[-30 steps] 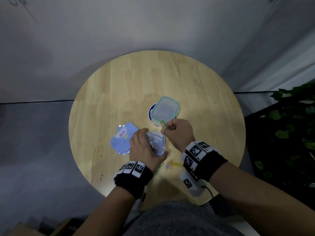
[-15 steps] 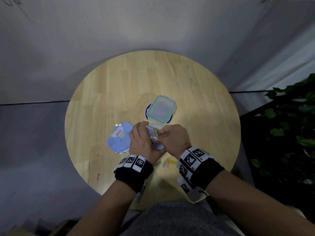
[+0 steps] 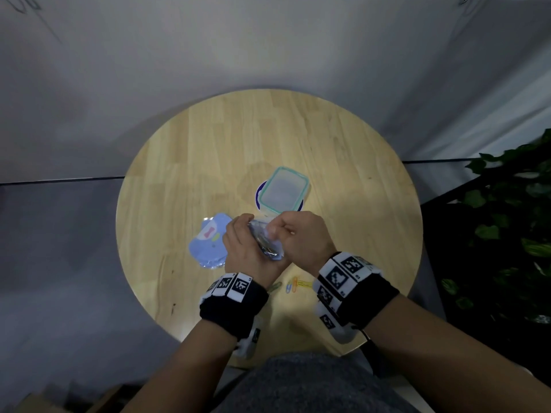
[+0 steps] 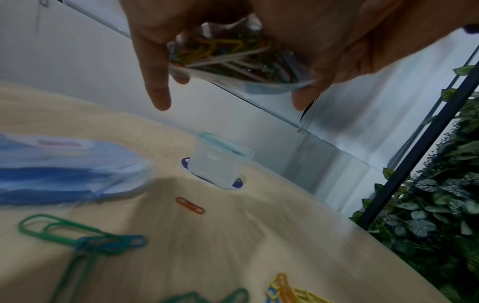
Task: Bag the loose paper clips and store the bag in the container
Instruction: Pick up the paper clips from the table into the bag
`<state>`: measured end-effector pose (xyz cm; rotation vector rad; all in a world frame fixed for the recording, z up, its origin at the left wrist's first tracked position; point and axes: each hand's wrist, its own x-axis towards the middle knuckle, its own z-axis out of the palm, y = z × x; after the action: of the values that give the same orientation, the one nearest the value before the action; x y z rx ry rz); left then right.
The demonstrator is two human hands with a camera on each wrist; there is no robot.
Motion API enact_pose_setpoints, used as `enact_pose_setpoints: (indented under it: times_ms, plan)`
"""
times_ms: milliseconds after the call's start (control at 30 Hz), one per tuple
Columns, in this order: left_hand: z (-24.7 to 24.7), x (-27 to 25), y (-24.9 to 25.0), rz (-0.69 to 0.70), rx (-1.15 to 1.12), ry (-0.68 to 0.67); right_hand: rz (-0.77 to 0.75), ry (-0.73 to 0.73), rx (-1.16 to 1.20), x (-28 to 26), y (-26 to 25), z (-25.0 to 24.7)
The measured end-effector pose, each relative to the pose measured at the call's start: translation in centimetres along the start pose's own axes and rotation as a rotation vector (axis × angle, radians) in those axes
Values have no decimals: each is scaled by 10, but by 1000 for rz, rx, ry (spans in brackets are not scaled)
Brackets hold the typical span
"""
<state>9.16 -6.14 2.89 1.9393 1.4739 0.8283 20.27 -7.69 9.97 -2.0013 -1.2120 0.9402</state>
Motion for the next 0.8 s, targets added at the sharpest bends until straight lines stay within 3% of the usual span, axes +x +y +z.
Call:
enact_pose_setpoints:
  times_ms: [133,300,400,567,800]
  plan:
    - [-10,0,-11,-107,60,-69,127,127,136,2,29,-7]
    - [-21,-12,-35,-180,105,-77,370,-227,-368,-14,106,4]
    - [-27,-21,-45,-195,128,-69,342,-288,-514,-26,125,15]
    - [-30,-31,-53,-142,165,-84,153,-363,-631,-27,124,30]
    - [-29,-34,-49,-106,173,-131,190,-267,-597,-15,104,50]
